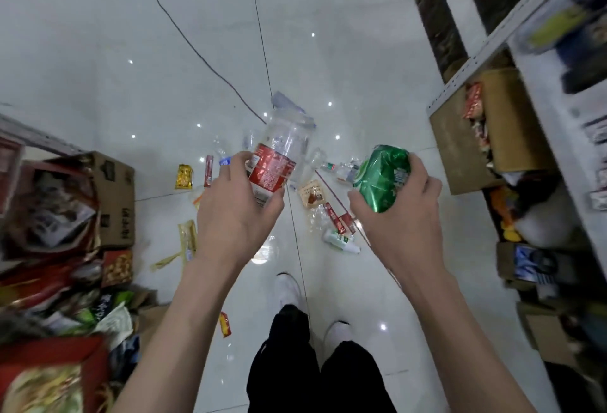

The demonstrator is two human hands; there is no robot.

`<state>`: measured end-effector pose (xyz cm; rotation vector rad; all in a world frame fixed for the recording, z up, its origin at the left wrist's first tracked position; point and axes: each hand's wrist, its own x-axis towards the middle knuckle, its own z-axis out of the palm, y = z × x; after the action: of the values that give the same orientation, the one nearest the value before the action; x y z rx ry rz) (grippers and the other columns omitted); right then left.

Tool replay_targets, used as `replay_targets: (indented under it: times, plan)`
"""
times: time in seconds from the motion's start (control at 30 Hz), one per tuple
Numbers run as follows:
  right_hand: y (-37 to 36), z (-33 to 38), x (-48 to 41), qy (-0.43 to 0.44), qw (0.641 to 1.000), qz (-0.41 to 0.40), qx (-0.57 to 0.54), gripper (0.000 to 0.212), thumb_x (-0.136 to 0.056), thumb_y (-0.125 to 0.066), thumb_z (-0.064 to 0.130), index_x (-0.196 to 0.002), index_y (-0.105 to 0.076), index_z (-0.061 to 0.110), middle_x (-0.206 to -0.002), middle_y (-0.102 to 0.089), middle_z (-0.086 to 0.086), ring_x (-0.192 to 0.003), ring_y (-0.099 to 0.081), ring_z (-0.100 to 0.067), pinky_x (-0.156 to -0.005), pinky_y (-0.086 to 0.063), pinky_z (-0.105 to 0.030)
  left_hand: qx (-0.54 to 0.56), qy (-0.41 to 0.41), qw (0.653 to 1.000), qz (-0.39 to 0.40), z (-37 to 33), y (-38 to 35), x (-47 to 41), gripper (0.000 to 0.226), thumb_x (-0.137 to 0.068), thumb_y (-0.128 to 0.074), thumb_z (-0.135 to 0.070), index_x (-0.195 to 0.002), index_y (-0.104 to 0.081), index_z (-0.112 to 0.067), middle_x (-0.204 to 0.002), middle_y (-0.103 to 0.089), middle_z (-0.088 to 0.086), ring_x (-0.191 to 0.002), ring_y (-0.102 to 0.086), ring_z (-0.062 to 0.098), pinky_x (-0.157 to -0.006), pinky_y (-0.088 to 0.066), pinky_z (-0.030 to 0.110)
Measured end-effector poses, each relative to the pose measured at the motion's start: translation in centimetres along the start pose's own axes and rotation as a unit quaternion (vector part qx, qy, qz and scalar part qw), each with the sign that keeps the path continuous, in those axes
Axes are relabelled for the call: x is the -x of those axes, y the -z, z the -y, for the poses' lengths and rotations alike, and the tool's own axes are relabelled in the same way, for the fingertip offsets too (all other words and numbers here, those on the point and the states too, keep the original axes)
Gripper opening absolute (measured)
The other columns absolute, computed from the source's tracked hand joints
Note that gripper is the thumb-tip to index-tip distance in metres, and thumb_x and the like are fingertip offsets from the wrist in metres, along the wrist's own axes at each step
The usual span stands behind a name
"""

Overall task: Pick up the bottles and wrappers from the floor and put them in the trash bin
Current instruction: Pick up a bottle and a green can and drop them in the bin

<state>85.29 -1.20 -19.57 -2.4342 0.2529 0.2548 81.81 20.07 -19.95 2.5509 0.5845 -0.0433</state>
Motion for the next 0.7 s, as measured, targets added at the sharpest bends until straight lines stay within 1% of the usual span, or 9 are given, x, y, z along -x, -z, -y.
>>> replay_targets:
  times: [0.07, 0.13, 0.2, 0.27, 0.37, 0.47, 0.57, 0.7]
  plan:
    - [5.2, 3.1, 1.9, 0.014, 1.000, -0.013, -0.012, 0.098, -0.079, -0.074, 0.056, -0.154, -0.020, 0.023, -0.139, -0.036, -0.009, -0.118, -0.052, -0.030, -0.095, -0.050, -0.044, 0.007, -0.011, 1.000, -0.010, -3.6, 4.7, 1.7, 0.069, -0.084, -0.067, -0.050, -0.139, -0.038, -0.021, -0.123, -0.059, 0.004, -0.105, -0.060, 0.027, -0.085, -0.052, 0.050]
    - [10.3, 5.9, 3.8, 0.028, 0.999, -0.023, -0.024, 0.097, -0.080, -0.074, 0.056, -0.153, -0.019, 0.024, -0.140, -0.036, -0.008, -0.118, -0.052, -0.030, -0.096, -0.050, -0.045, 0.008, -0.033, 0.999, -0.028, -7.2, 9.1, 3.6, 0.068, -0.085, -0.068, -0.049, -0.139, -0.039, -0.020, -0.120, -0.060, 0.004, -0.102, -0.060, 0.027, -0.084, -0.052, 0.049]
    - [15.5, 8.5, 5.8, 0.034, 0.998, -0.032, -0.040, 0.097, -0.080, -0.073, 0.056, -0.154, -0.017, 0.026, -0.142, -0.033, -0.007, -0.121, -0.051, -0.029, -0.098, -0.048, -0.043, 0.011, -0.052, 0.998, -0.037, -10.7, 13.3, 5.8, 0.068, -0.085, -0.067, -0.050, -0.138, -0.039, -0.020, -0.119, -0.060, 0.003, -0.101, -0.061, 0.027, -0.083, -0.052, 0.049]
    - [20.3, 10.4, 7.9, 0.042, 0.997, -0.047, -0.053, 0.098, -0.080, -0.073, 0.057, -0.154, -0.015, 0.028, -0.141, -0.033, -0.004, -0.124, -0.049, -0.028, -0.101, -0.045, -0.041, 0.017, -0.067, 0.996, -0.052, -13.9, 17.0, 8.0, 0.069, -0.085, -0.068, -0.050, -0.139, -0.038, -0.020, -0.120, -0.060, 0.003, -0.101, -0.061, 0.027, -0.083, -0.052, 0.049]
    - [26.3, 12.4, 11.0, 0.065, 0.992, -0.075, -0.078, 0.099, -0.080, -0.073, 0.058, -0.154, -0.014, 0.030, -0.138, -0.034, -0.001, -0.125, -0.047, -0.026, -0.104, -0.044, -0.043, 0.030, -0.085, 0.993, -0.079, -17.9, 21.8, 11.3, 0.069, -0.084, -0.069, -0.051, -0.139, -0.040, -0.021, -0.120, -0.061, 0.001, -0.099, -0.062, 0.026, -0.084, -0.052, 0.047]
    - [30.3, 13.1, 14.0, 0.087, 0.987, -0.100, -0.090, 0.099, -0.080, -0.072, 0.060, -0.154, -0.015, 0.029, -0.138, -0.034, -0.003, -0.127, -0.045, -0.025, -0.102, -0.043, -0.040, 0.051, -0.096, 0.989, -0.103, -20.6, 25.3, 14.6, 0.067, -0.083, -0.069, -0.053, -0.136, -0.040, -0.024, -0.119, -0.061, -0.002, -0.097, -0.063, 0.023, -0.083, -0.052, 0.046]
    - [32.8, 13.2, 17.2, 0.098, 0.984, -0.116, -0.095, 0.100, -0.080, -0.070, 0.062, -0.155, -0.013, 0.029, -0.142, -0.033, -0.004, -0.128, -0.045, -0.026, -0.104, -0.046, -0.044, 0.070, -0.111, 0.984, -0.120, -21.9, 27.7, 17.7, 0.066, -0.083, -0.068, -0.055, -0.135, -0.040, -0.026, -0.120, -0.060, -0.005, -0.098, -0.063, 0.021, -0.084, -0.052, 0.046]
    - [33.9, 11.8, 22.1, 0.098, 0.982, -0.135, -0.089, 0.097, -0.080, -0.069, 0.063, -0.153, -0.013, 0.031, -0.141, -0.033, -0.003, -0.125, -0.047, -0.026, -0.100, -0.047, -0.042, 0.088, -0.132, 0.982, -0.105, -21.8, 29.1, 21.2, 0.068, -0.082, -0.069, -0.056, -0.136, -0.037, -0.029, -0.120, -0.060, -0.007, -0.099, -0.063, 0.019, -0.084, -0.054, 0.047]
